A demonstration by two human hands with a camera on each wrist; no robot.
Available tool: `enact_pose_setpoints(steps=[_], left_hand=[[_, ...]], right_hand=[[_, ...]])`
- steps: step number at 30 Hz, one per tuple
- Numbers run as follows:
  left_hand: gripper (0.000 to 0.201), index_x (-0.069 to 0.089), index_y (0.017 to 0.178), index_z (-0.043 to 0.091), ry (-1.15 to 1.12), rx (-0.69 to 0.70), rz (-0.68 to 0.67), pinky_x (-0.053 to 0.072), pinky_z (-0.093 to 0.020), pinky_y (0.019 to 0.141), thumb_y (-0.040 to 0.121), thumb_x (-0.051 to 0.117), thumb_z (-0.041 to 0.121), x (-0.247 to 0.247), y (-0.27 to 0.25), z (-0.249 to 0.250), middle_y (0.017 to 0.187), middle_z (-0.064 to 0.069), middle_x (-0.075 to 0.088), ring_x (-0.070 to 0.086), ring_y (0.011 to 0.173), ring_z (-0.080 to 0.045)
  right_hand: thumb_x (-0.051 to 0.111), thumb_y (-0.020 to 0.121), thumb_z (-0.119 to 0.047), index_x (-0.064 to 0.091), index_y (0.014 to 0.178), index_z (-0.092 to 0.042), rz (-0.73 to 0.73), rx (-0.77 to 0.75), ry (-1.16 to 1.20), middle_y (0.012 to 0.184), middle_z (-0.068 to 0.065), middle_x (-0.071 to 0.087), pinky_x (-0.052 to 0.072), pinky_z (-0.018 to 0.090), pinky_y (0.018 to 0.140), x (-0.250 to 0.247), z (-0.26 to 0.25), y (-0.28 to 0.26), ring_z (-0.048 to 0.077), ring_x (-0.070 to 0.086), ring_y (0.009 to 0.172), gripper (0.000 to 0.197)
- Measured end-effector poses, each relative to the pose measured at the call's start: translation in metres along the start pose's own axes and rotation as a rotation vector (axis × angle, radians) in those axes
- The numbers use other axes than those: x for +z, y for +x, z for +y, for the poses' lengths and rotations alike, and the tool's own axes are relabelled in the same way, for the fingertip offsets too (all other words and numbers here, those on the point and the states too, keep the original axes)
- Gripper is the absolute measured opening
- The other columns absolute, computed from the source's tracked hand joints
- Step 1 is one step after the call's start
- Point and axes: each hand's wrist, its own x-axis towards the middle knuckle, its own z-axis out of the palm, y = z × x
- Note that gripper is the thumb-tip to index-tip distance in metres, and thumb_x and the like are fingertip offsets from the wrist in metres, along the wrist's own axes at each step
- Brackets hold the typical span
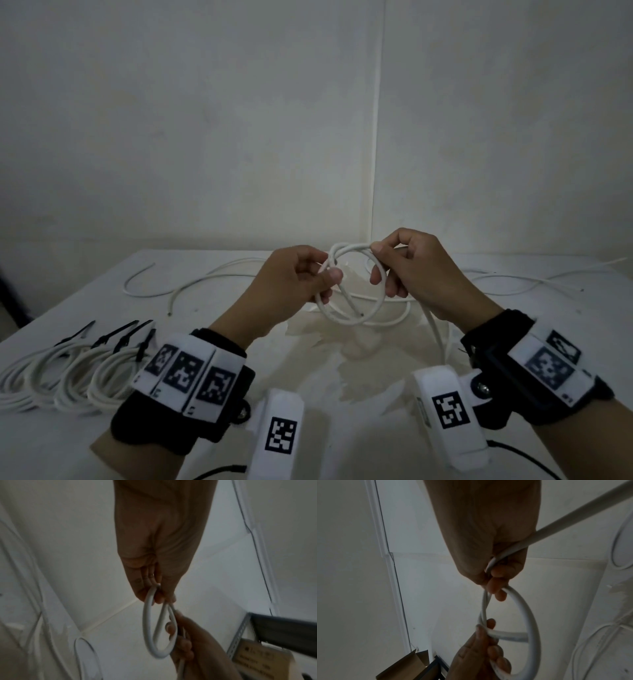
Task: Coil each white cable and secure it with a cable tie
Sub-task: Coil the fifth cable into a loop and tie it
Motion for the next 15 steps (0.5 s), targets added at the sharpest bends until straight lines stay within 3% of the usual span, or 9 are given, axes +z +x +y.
enact_pose_setpoints(steps=[4, 6, 8, 11, 13, 15], left_hand=[[0.005, 0.063, 0.079, 0.008, 0.351, 0.217, 0.206, 0.049, -0.013, 0.049, 0.084, 0.065, 0.007, 0.002, 0.002, -0.014, 0.058, 0.002, 0.06, 0.058, 0.045, -0.003], [0.006, 0.063, 0.083, 0.002, 0.507, 0.329, 0.267, 0.053, -0.023, 0.052, 0.084, 0.064, 0.008, 0.001, 0.004, -0.02, 0.06, -0.001, 0.06, 0.061, 0.051, -0.01], [0.01, 0.062, 0.082, 0.0, 0.708, 0.412, 0.301, 0.051, -0.039, 0.055, 0.085, 0.063, 0.01, -0.002, 0.009, -0.025, 0.068, -0.011, 0.062, 0.062, 0.059, -0.028], [0.013, 0.061, 0.074, 0.003, 0.96, 0.485, 0.385, 0.036, -0.029, 0.046, 0.081, 0.06, 0.014, -0.005, 0.012, -0.026, 0.063, -0.011, 0.059, 0.055, 0.052, -0.03], [0.014, 0.062, 0.076, 0.008, 0.962, 0.529, 0.386, 0.034, -0.026, 0.054, 0.081, 0.059, 0.021, -0.008, 0.012, -0.027, 0.069, -0.006, 0.058, 0.054, 0.064, -0.024], [0.008, 0.061, 0.087, 0.012, 0.714, 0.446, 0.281, 0.033, -0.017, 0.067, 0.085, 0.061, 0.02, -0.011, 0.012, -0.027, 0.09, -0.002, 0.055, 0.049, 0.086, -0.017]], right_hand=[[0.052, 0.093, -0.017, 0.05, 0.075, -0.008, -0.046, 0.033, 0.04, 0.048, 0.001, 0.06, 0.031, 0.015, 0.036, 0.007, -0.005, -0.002, 0.008, 0.039, 0.033, 0.02], [0.051, 0.093, -0.017, 0.049, 0.074, -0.008, -0.063, 0.05, 0.064, 0.047, 0.0, 0.058, 0.029, 0.014, 0.036, 0.011, -0.006, -0.002, 0.007, 0.036, 0.032, 0.021], [0.051, 0.093, -0.018, 0.049, 0.073, -0.009, -0.076, 0.069, 0.074, 0.047, 0.001, 0.058, 0.029, 0.014, 0.035, 0.014, -0.005, -0.001, 0.007, 0.035, 0.032, 0.022], [0.052, 0.093, -0.017, 0.049, 0.074, -0.008, -0.085, 0.091, 0.105, 0.048, 0.002, 0.058, 0.028, 0.015, 0.035, 0.016, -0.004, 0.001, 0.008, 0.035, 0.032, 0.022], [0.052, 0.092, -0.017, 0.05, 0.073, -0.007, -0.076, 0.101, 0.131, 0.049, 0.003, 0.057, 0.027, 0.014, 0.035, 0.014, -0.002, 0.002, 0.008, 0.034, 0.031, 0.022], [0.052, 0.093, -0.017, 0.05, 0.073, -0.008, -0.073, 0.097, 0.125, 0.05, 0.004, 0.058, 0.028, 0.014, 0.035, 0.011, -0.001, 0.002, 0.008, 0.035, 0.031, 0.022]])
